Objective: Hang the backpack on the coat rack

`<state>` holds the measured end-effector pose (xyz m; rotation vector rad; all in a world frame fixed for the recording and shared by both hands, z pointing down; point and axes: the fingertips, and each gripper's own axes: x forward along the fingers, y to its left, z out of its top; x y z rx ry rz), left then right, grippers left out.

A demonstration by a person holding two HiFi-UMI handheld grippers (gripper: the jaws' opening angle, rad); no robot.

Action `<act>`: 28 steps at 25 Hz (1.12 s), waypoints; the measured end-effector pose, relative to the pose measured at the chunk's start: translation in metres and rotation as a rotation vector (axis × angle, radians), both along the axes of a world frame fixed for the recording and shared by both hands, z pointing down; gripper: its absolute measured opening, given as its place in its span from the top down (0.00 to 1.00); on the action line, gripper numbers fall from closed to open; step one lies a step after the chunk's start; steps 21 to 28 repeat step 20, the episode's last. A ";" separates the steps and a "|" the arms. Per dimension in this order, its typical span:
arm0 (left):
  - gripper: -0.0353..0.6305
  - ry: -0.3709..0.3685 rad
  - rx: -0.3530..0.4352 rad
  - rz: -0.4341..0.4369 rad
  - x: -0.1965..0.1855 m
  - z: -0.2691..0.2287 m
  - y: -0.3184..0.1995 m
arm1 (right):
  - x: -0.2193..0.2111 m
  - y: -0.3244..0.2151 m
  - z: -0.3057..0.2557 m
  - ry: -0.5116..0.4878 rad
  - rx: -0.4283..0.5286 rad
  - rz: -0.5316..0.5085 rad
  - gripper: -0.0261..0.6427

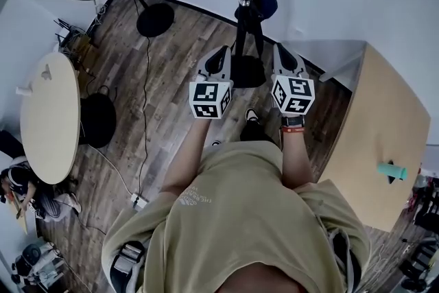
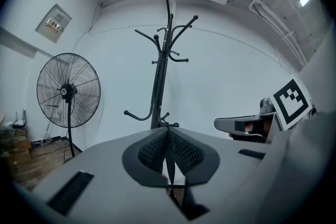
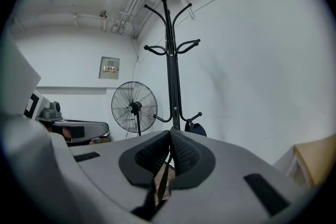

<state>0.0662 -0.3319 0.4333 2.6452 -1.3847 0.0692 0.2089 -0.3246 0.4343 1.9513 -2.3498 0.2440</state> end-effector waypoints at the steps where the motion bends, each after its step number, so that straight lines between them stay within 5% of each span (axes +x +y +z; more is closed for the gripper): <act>1: 0.91 -0.001 0.000 0.003 0.002 0.000 0.001 | 0.000 0.000 0.000 -0.002 0.000 -0.002 0.94; 28: 0.91 -0.043 -0.043 0.016 0.021 0.021 -0.022 | 0.009 -0.026 0.013 -0.029 -0.037 -0.018 0.94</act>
